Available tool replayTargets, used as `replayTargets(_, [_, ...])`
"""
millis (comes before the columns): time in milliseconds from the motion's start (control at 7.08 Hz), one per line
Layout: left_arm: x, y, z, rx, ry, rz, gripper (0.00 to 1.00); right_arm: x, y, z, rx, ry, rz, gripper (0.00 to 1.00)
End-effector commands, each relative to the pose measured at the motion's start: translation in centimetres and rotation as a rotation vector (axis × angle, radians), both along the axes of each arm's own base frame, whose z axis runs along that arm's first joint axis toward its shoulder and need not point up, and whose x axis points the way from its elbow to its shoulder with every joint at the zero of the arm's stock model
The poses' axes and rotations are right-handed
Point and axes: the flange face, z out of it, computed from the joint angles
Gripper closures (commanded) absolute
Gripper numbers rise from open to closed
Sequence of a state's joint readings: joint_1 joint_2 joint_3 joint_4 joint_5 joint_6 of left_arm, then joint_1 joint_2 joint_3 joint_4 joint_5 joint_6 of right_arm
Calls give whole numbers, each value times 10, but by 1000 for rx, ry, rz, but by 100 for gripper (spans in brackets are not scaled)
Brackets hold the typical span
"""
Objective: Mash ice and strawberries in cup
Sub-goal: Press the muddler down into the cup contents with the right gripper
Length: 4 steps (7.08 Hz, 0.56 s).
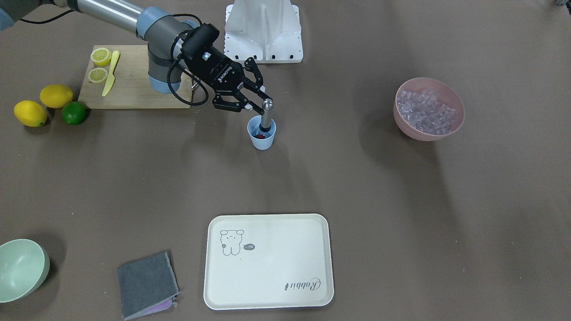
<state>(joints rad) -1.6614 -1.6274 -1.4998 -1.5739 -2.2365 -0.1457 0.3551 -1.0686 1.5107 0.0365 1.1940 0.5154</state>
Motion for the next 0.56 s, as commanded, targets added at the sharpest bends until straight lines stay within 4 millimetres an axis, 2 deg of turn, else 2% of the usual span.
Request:
replayTargets(0, [0, 2, 2, -4, 0, 0, 2, -10, -3, 8, -11, 24, 2, 100])
replayTargets(423, [0, 2, 2, -4, 0, 0, 2, -11, -3, 8, -12, 24, 4, 100])
